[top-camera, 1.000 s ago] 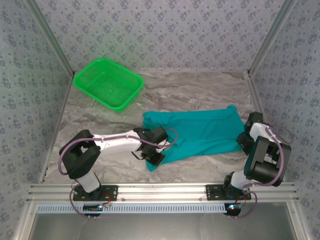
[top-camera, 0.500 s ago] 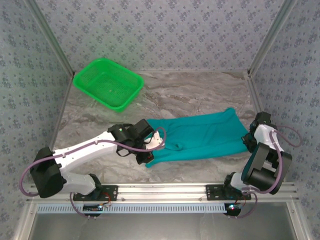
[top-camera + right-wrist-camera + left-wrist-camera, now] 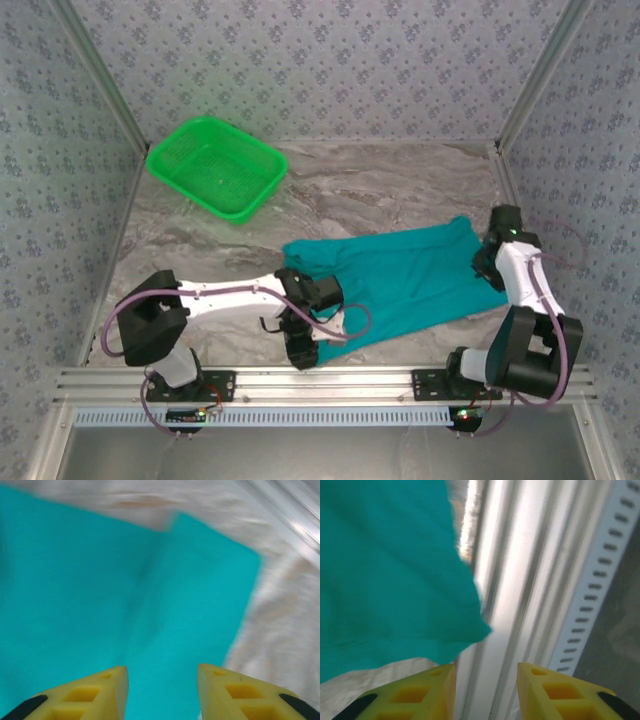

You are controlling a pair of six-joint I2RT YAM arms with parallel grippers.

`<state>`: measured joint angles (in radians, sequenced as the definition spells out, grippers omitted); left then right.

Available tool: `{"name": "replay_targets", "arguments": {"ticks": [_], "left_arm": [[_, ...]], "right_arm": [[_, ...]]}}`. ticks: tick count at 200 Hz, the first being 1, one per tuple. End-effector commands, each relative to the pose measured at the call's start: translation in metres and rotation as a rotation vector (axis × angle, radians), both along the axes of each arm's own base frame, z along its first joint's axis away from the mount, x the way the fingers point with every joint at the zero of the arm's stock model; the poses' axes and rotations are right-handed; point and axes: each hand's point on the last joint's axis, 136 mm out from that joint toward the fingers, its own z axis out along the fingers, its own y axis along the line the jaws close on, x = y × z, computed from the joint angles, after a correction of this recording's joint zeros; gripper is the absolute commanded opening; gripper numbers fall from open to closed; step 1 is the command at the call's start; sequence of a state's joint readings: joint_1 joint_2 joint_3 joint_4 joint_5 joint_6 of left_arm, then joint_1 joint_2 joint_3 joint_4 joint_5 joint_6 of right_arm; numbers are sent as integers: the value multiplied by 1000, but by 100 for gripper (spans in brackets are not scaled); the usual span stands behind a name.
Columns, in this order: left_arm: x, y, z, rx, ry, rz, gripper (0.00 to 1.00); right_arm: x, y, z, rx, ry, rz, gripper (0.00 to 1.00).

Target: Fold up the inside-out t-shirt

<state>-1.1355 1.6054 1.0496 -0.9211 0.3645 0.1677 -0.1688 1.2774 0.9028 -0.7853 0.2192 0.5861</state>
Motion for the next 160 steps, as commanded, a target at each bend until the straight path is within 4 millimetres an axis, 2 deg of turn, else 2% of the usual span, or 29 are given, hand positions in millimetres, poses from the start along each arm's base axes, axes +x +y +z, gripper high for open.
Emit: {"name": "replay_targets", "arguments": {"ticks": [1, 9, 18, 32, 41, 54, 70, 80, 100, 116, 128, 141, 160], "left_arm": [[56, -6, 23, -72, 28, 384, 39], [79, -2, 22, -84, 34, 532, 40], [98, 1, 21, -117, 54, 655, 39], [127, 9, 15, -156, 23, 816, 39], [143, 19, 8, -137, -21, 909, 39], [159, 39, -5, -66, -90, 1025, 38], [165, 49, -22, -18, -87, 1086, 36], [165, 49, -31, 1, -82, 1084, 35], [169, 60, -46, 84, -129, 1073, 32], [178, 73, -51, 151, -191, 1054, 27], [186, 80, -56, 185, -220, 1046, 24], [193, 90, -62, 229, -241, 1041, 19], [201, 98, -68, 282, -257, 999, 17]], "right_arm": [[23, 91, 10, 173, -35, 399, 41], [27, 135, 9, 296, -51, 557, 41], [22, 177, 5, 391, -12, 712, 40], [5, 224, 0, 436, 66, 914, 42], [-6, 246, -5, 436, 100, 1021, 43], [-20, 267, -12, 444, 142, 1117, 44], [-33, 290, -17, 518, 163, 1188, 45], [-39, 299, -23, 540, 184, 1218, 45], [-36, 298, -34, 490, 224, 1225, 45], [-28, 295, -46, 447, 235, 1222, 39], [-21, 294, -56, 418, 244, 1226, 32], [-9, 292, -65, 381, 239, 1203, 17], [9, 288, -65, 377, 209, 1121, 5]]}}
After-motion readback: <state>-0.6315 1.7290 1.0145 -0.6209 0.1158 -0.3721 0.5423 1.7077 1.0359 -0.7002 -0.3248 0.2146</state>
